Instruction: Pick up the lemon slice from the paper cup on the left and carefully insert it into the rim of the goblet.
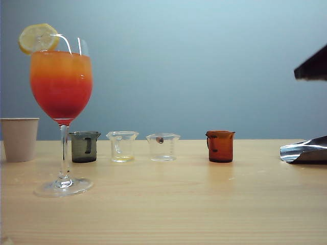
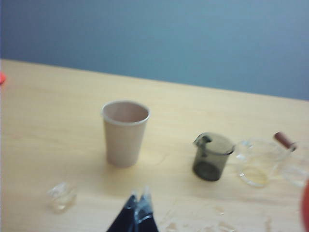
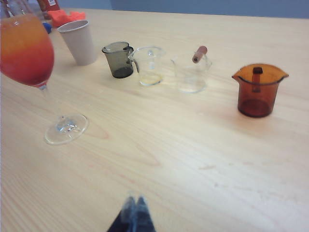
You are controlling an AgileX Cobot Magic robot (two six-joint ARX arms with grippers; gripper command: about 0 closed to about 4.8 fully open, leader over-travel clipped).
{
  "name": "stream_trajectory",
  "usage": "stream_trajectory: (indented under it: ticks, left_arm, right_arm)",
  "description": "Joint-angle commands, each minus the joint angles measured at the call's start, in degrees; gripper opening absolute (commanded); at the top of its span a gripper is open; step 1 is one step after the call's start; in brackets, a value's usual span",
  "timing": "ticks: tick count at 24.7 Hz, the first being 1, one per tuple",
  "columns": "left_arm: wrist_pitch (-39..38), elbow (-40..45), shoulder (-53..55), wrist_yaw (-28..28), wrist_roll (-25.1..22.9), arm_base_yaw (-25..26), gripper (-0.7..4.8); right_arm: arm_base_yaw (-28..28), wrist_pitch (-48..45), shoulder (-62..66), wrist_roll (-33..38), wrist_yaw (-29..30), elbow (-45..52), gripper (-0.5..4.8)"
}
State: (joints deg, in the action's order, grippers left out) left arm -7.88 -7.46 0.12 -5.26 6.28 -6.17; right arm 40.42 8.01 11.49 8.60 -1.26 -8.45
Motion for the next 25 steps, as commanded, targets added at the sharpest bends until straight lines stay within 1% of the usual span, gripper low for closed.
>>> stream_trajectory:
  ticks: [1, 3, 9, 10, 13, 16, 20, 25]
  left_arm:
    - [2.45, 1.81, -0.02, -3.17, 0.2, -0.04, -0.05]
    - [2.67, 2.91, -0.02, -4.2, 0.17, -0.04, -0.05]
    - [4.37, 6.97, -0.02, -3.93, 0.17, -0.04, -0.05]
    - [3.63, 6.95, -0.02, -3.17, 0.17, -0.04, -0.05]
    - [3.61, 6.95, -0.02, -0.5, 0.15, -0.04, -0.05]
    - [1.86, 6.95, -0.02, 1.55, 0.17, -0.04, -0.04]
    - [-1.31, 6.95, -0.02, 1.44, 0.15, -0.04, 0.0]
    - [-1.36, 6.95, -0.02, 1.44, 0.15, -0.04, 0.0]
  right_arm:
    - [-0.04, -0.98, -1.86, 0.74, 1.42, 1.66, -0.05]
    - [-0.02, -0.92, -3.45, 1.38, 1.42, 2.73, -0.05]
    - [-0.02, -0.52, -9.68, 4.81, 1.64, 7.5, -0.05]
    - [-0.02, -0.35, -11.21, 4.98, 1.95, 8.39, -0.05]
    - [-0.04, 1.31, -11.41, 4.87, 3.04, 8.39, -0.05]
    - [-0.02, 2.25, -11.41, 5.03, 3.04, 8.37, -0.04]
    - [-0.07, 2.23, -11.41, 4.66, 1.2, 8.37, 0.04]
    - [-0.04, 2.23, -11.41, 4.66, 1.2, 8.37, 0.04]
